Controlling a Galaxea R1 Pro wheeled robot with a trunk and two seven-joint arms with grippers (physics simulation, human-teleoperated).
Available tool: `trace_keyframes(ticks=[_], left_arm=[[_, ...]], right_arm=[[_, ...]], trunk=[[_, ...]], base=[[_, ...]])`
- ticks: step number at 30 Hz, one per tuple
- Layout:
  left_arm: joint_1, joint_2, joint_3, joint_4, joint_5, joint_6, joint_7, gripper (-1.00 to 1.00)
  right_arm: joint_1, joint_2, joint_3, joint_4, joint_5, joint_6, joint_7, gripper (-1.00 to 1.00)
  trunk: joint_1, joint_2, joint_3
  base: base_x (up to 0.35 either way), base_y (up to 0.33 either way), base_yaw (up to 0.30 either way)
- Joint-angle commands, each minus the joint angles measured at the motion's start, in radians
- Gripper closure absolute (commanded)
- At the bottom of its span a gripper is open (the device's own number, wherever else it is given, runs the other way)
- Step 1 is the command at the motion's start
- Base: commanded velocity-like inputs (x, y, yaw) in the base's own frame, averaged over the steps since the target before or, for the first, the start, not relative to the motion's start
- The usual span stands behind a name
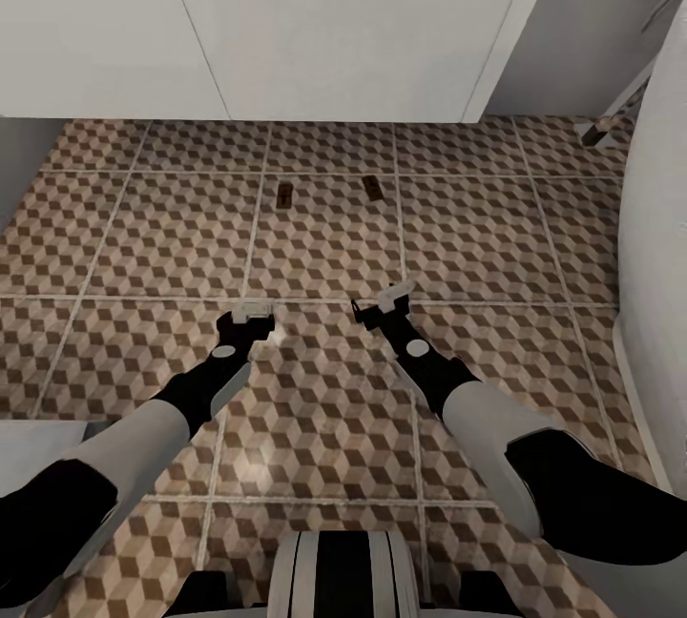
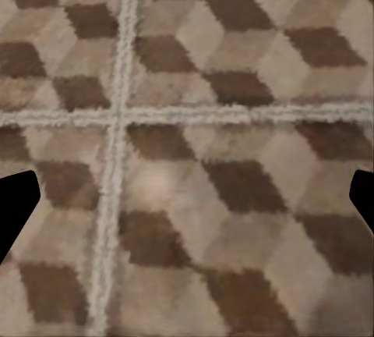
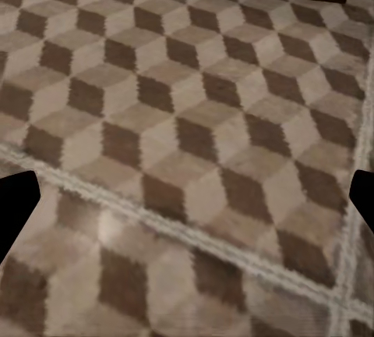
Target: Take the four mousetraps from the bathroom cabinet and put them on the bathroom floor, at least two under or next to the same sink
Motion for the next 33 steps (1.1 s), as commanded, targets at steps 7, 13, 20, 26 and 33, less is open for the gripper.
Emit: trace_keyframes(ticks=[7,13,20,26,33], left_arm=[[0.004,-0.04,-0.009,0.15,0.011,-0.137,-0.029,-1.0],[0.011,-0.1,-0.009,0.311,0.01,-0.285,-0.037,-1.0],[0.013,-0.149,-0.009,0.448,0.01,-0.401,-0.057,-1.0],[0.018,-0.17,-0.009,0.518,0.011,-0.47,-0.103,-1.0],[0.026,-0.174,-0.009,0.538,0.011,-0.492,-0.127,-1.0]], right_arm=[[0.015,0.0,-0.003,0.076,0.011,-0.065,-0.005,-1.0],[0.018,0.0,-0.003,0.154,0.011,-0.134,-0.006,-1.0],[0.031,-0.002,-0.002,0.191,0.01,-0.172,-0.006,-1.0],[0.062,-0.024,-0.002,0.2,0.01,-0.191,-0.006,-1.0],[0.074,-0.037,-0.002,0.202,0.009,-0.197,-0.006,-1.0]], trunk=[[-0.003,0.001,0.027],[-0.006,0.003,0.05],[-0.009,0.004,0.077],[-0.012,0.006,0.1],[-0.015,0.008,0.127]], base=[[0.0,0.0,0.0],[0.0,0.0,0.0],[0.0,0.0,0.0],[0.0,0.0,0.0],[0.0,0.0,0.0]])
